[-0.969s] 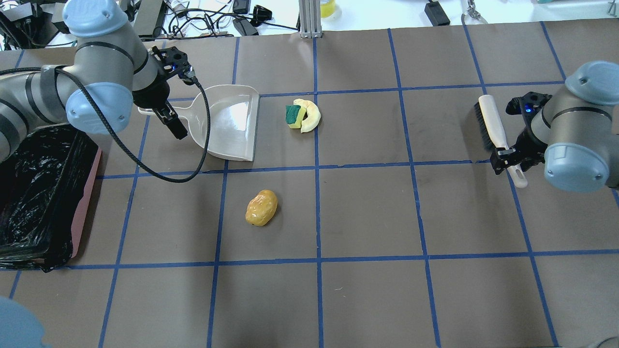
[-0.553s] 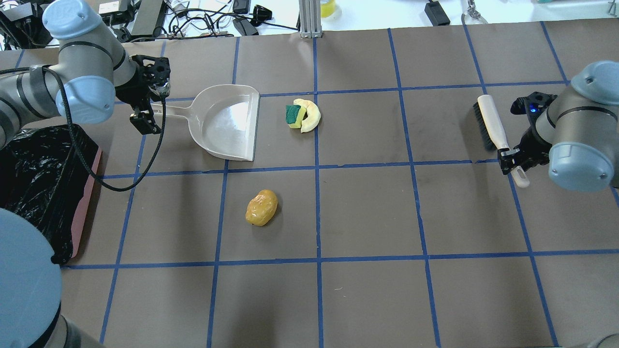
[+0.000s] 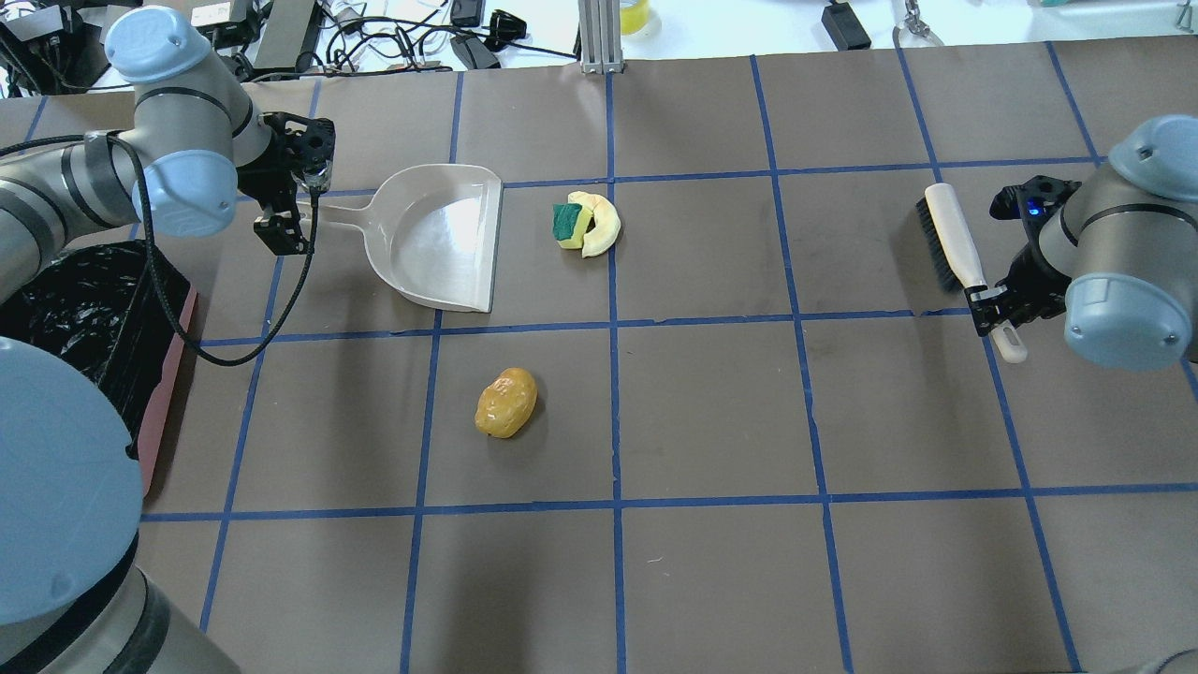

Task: Sweep and dump trash into bin
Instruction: 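Grasp the dustpan handle with left gripper while right gripper grasps brush handle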

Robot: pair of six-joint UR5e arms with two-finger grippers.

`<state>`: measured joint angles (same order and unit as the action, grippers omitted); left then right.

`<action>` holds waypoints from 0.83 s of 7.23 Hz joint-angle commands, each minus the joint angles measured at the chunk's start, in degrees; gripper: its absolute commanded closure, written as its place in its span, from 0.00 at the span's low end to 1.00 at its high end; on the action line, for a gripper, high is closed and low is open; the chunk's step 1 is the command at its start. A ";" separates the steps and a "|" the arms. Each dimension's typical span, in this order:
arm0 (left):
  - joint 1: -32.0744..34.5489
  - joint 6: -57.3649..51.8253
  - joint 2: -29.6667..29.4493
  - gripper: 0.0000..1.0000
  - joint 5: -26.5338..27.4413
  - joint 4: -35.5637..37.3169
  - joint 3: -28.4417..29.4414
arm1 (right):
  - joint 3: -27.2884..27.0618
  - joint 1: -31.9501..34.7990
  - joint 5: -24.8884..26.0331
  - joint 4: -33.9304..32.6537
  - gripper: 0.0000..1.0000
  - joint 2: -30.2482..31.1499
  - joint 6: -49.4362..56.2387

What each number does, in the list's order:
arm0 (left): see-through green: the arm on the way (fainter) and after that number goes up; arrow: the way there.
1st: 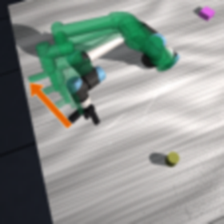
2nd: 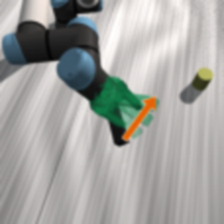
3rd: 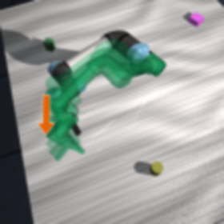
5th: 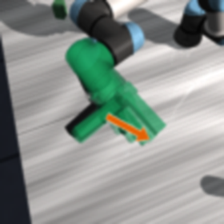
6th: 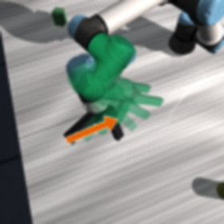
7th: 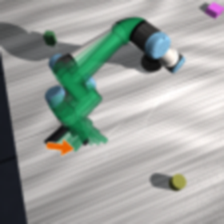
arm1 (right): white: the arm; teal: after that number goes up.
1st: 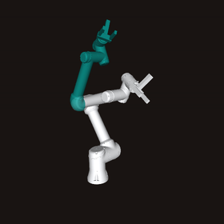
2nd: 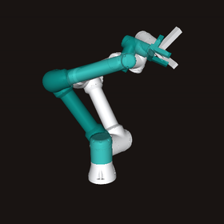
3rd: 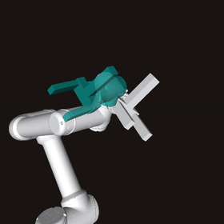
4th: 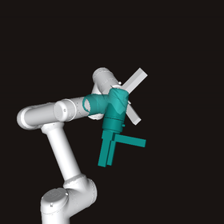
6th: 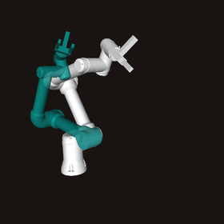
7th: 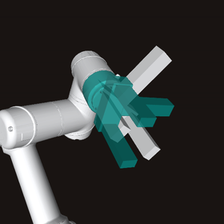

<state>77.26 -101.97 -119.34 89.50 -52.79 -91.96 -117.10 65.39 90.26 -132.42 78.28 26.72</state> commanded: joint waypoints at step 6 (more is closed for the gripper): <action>-0.01 -0.07 -1.06 0.55 -0.20 0.67 0.20 | 18.74 23.41 -2.81 24.23 1.00 4.27 -34.22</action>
<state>77.26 -101.96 -120.33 89.34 -52.12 -91.82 -100.71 82.09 87.82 -109.26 84.09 0.76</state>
